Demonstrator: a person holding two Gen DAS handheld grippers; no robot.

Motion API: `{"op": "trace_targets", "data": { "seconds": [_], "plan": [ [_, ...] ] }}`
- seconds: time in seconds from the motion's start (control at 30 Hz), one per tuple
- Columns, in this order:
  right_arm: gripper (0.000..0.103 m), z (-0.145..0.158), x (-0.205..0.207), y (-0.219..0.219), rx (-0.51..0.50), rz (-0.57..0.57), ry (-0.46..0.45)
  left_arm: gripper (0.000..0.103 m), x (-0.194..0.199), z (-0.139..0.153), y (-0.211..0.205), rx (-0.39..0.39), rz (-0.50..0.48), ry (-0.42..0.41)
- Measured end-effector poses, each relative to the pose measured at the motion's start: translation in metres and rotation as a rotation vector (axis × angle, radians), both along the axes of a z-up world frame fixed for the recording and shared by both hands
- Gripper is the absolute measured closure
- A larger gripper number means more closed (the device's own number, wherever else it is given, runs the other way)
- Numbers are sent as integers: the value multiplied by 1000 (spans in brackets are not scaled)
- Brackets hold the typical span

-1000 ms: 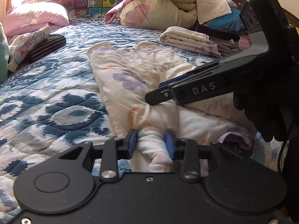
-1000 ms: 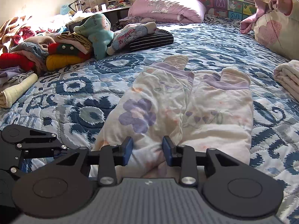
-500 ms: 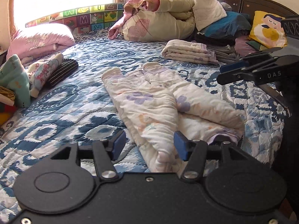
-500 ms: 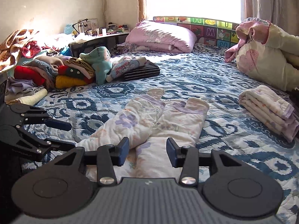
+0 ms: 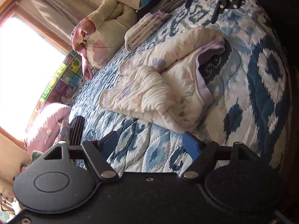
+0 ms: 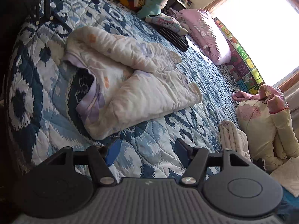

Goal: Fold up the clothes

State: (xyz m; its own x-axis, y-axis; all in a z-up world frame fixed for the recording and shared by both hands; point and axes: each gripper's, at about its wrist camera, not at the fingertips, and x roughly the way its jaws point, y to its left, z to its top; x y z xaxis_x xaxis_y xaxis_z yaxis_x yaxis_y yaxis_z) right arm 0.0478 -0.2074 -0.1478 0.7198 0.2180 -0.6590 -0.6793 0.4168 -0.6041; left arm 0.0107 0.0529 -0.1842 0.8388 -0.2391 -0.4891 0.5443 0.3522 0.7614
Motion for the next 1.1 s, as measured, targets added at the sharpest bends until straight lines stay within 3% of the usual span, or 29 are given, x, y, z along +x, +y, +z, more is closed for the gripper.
{"op": "trace_targets", "data": {
  "seconds": [0.1, 0.17, 0.3, 0.53, 0.73, 0.9, 1.03, 1.1],
  "plan": [
    [39, -25, 2, 6, -76, 35, -8, 26, -2, -20, 6, 77, -76, -69],
    [39, -36, 0, 12, -90, 71, -32, 26, 1, -26, 10, 71, -116, -97],
    [39, -50, -10, 24, -72, 163, -134, 26, 11, -30, 8, 39, -175, -163],
    [35, -52, -29, 20, -61, 257, -323, 25, 9, -41, 5, 111, -329, -324],
    [39, -66, -50, 17, -81, 389, -361, 25, 13, -40, 1, 75, -341, -339],
    [31, -51, -41, 12, -26, 348, -400, 27, 6, -42, 11, 95, -378, -357],
    [36, -63, -34, 10, -72, 412, -389, 31, 11, -47, 6, 99, -399, -347],
    [37, -65, -25, 14, -49, 392, -383, 31, 16, -45, 0, 98, -395, -336]
  ]
}}
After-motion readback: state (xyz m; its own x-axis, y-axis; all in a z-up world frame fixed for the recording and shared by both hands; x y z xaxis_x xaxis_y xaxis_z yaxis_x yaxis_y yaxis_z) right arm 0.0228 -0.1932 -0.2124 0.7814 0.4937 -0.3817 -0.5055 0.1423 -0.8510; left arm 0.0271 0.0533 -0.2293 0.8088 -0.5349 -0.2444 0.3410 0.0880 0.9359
